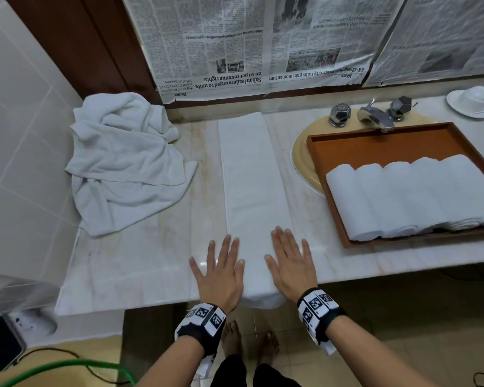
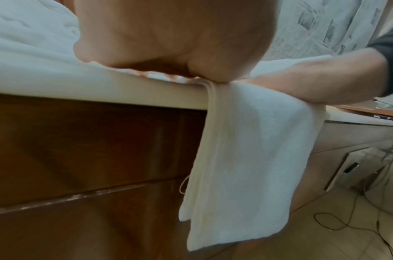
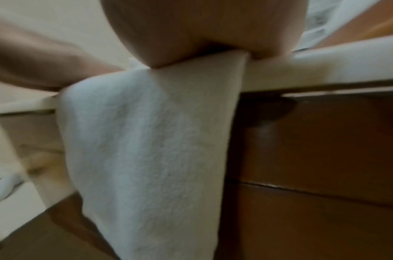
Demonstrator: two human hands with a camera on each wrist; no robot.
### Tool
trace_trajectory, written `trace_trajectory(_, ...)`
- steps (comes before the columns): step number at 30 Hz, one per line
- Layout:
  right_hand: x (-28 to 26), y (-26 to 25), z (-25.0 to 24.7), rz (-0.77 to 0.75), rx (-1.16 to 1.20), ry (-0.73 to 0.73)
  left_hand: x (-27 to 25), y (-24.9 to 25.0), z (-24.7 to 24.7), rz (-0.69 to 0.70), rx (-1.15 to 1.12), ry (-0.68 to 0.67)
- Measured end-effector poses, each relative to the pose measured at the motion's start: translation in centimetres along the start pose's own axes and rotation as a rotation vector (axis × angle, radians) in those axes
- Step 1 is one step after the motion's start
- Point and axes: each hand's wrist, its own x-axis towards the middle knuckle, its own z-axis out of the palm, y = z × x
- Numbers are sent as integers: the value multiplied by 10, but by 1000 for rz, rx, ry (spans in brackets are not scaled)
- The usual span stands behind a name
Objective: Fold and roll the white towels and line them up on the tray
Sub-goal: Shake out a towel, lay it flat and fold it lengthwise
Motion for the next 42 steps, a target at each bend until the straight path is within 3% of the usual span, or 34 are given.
trace_trajectory(3,-1,6,-12,51,35,15,5,0,-13,-19,-33,-4)
trace_trajectory(6,16,-12,-26,-70,86,46,32,16,-29,35,-81,23)
trace_trajectory(10,56,-30,-32,-153,-7,-23,75,29,-35,102,-33,-65)
trace_trajectory(15,69,-5,-33,-99,-45,-105,86,5,-38,44,28,-144)
trace_trajectory(19,69,17,-44,98,22,-107,86,-19,-46,-59,-26,-129)
trace_trajectory(23,94,-2,-52,-30,30,-44,114,-4,-56,52,-118,-53)
trace_trajectory(27,120,-21,-46,-131,-54,-91,137,20,-51,153,-44,-117)
trace_trajectory(33,133,11,-59,-2,-48,-136,145,-1,-56,-2,-2,-135)
trace_trajectory(35,140,13,-64,37,-10,-90,150,-9,-60,-55,-12,-107)
trace_trajectory(38,164,0,-75,-42,45,-22,174,5,-68,-27,-66,-51)
trace_trajectory(42,202,-13,-75,-188,-13,-76,207,32,-65,75,-16,-96)
